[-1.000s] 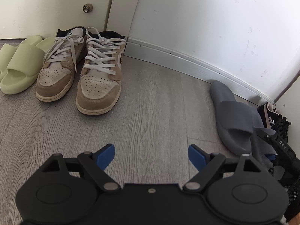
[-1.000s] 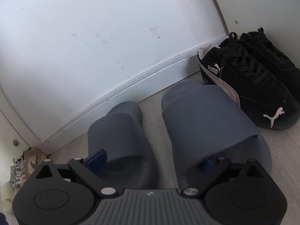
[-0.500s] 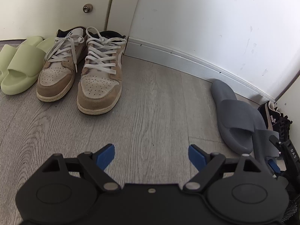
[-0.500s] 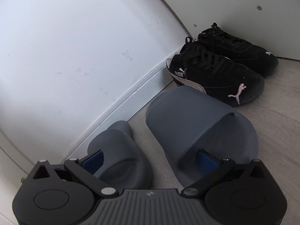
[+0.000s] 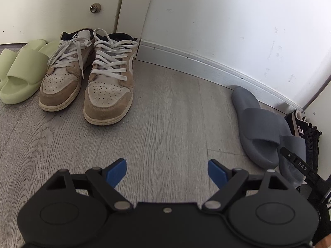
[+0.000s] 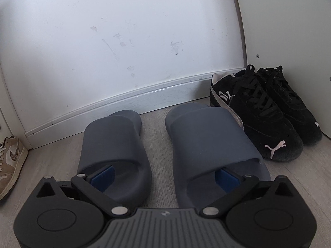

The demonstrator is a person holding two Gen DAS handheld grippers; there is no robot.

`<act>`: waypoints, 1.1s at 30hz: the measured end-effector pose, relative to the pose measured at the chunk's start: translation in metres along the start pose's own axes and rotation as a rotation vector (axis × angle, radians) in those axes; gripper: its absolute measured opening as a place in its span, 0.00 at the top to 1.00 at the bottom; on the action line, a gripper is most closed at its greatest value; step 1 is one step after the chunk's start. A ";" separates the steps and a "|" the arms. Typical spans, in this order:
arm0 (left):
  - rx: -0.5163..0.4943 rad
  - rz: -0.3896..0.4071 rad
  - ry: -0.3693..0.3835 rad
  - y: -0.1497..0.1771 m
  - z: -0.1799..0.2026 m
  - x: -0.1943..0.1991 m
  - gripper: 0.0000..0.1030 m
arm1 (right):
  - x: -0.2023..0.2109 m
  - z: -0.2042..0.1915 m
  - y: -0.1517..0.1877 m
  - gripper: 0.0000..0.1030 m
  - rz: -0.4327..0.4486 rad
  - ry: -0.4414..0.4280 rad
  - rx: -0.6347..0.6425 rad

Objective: Organize scattered shoes
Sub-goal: 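Lower the grey slides beside the black sneakers and open the right tool, then withdraw the right tool and move it to the beige Nike sneakers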

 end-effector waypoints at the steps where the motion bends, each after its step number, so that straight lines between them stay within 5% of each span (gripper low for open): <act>1: 0.001 -0.001 0.000 0.000 -0.001 0.000 0.16 | -0.003 0.001 -0.003 0.01 -0.007 -0.008 0.007; 11: -0.007 -0.001 0.001 0.000 0.000 -0.001 0.16 | -0.026 0.007 -0.023 0.02 -0.082 -0.066 0.035; 19: 0.000 0.008 0.007 0.000 0.000 0.003 0.16 | 0.014 -0.007 -0.016 0.01 -0.080 -0.062 0.004; 22: -0.001 0.009 0.009 0.000 0.001 0.003 0.16 | 0.027 -0.037 -0.019 0.02 -0.029 -0.127 0.023; 23: -0.003 0.014 0.006 0.000 0.000 0.004 0.16 | 0.028 -0.050 -0.022 0.04 -0.014 -0.145 0.036; 28: 0.022 0.043 -0.016 -0.004 -0.009 0.008 0.16 | -0.012 -0.126 -0.041 0.41 -0.032 -0.188 0.134; 33: 0.082 0.035 -0.014 -0.011 -0.025 0.004 0.16 | -0.051 -0.169 -0.037 0.45 -0.090 -0.262 0.125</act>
Point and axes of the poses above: each gripper's, at about its wrist camera, not at the fingertips, and x roughly against the way its jaws point, z to its right, y to its underside, the point moved 7 cm from there along -x, roughly the way its jaws point, and after that the axes turned 15 degrees about -z, right-handed, at the moved point
